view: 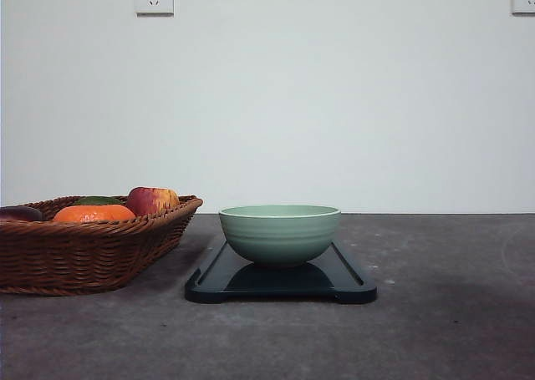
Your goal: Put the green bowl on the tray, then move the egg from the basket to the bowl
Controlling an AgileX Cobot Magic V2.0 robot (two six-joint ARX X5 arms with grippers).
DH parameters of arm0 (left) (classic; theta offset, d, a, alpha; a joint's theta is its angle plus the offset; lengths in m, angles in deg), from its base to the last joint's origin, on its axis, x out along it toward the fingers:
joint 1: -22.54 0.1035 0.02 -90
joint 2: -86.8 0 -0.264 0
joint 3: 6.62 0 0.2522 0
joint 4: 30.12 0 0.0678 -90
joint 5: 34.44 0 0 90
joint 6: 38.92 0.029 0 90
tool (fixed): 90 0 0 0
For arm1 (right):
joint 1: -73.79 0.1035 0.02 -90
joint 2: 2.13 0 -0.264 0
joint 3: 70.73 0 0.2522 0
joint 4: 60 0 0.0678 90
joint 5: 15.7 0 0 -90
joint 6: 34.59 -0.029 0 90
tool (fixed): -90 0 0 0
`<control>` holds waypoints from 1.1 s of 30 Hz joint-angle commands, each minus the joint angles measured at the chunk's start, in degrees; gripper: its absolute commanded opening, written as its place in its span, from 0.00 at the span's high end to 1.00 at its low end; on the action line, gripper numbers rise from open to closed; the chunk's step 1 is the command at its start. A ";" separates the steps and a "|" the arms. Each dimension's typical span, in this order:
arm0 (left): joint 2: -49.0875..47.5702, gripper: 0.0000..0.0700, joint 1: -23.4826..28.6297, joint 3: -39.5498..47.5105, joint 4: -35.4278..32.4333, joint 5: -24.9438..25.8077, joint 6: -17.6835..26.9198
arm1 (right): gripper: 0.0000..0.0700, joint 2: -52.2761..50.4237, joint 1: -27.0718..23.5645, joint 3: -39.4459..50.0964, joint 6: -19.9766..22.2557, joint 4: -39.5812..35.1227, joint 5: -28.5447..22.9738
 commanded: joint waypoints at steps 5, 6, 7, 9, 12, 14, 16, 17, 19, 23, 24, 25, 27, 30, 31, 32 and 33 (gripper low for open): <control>-0.04 1.00 0.09 1.11 -0.61 -0.13 0.52 | 0.98 0.02 -0.02 0.22 -0.57 -0.61 -0.22; -0.04 1.00 0.09 1.11 -0.61 -0.13 0.52 | 0.98 0.02 -0.02 0.22 -0.57 -0.61 -0.22; -0.04 1.00 0.09 1.11 -0.61 -0.13 0.52 | 0.98 0.02 -0.02 0.22 -0.58 -0.61 -0.22; -0.04 1.00 0.09 1.11 -0.61 -0.13 0.52 | 0.98 0.02 -0.02 0.22 -0.59 -0.61 -0.22; -0.04 1.00 0.09 1.11 -0.61 -0.13 0.51 | 0.98 0.02 -0.02 0.22 -0.57 -0.61 -0.22; -0.04 1.00 0.09 1.11 -0.61 -0.13 0.50 | 0.98 0.02 -0.02 0.22 -0.57 -0.61 -0.22; -0.04 1.00 0.09 1.11 -0.61 -0.13 0.52 | 0.98 0.02 -0.02 0.22 -0.57 -0.63 -0.22; -0.04 1.00 0.09 1.11 -0.61 -0.13 0.52 | 0.98 0.02 -0.02 0.22 -0.57 -0.61 -0.22; -0.04 1.00 0.09 1.11 -0.61 -0.13 0.50 | 0.98 0.02 -0.02 0.22 -0.57 -0.61 -0.22; -0.04 1.00 0.09 1.11 -0.61 -0.13 0.52 | 0.98 0.02 -0.02 0.22 -0.58 -0.61 -0.22; -0.04 1.00 0.09 1.11 -0.61 -0.13 0.50 | 0.98 0.02 -0.02 0.22 -0.57 -0.61 -0.22; -0.04 1.00 0.09 1.11 -0.61 -0.13 0.50 | 0.98 0.02 -0.02 0.22 -0.57 -0.61 -0.22; -0.04 1.00 0.09 1.11 -0.61 -0.13 0.52 | 0.98 0.02 -0.02 0.22 -0.59 -0.61 -0.22; -0.04 1.00 0.09 1.11 -0.61 -0.13 0.50 | 0.98 0.02 -0.02 0.22 -0.57 -0.61 -0.22; -0.04 1.00 0.09 1.11 -0.61 -0.13 0.50 | 0.98 0.02 -0.02 0.22 -0.57 -0.61 -0.22; -0.04 1.00 0.09 1.11 -0.61 -0.13 0.50 | 0.98 0.02 -0.02 0.22 -0.57 -0.61 -0.22; -0.04 1.00 0.09 1.11 -0.61 -0.13 0.50 | 0.98 0.02 -0.02 0.22 -0.57 -0.61 -0.22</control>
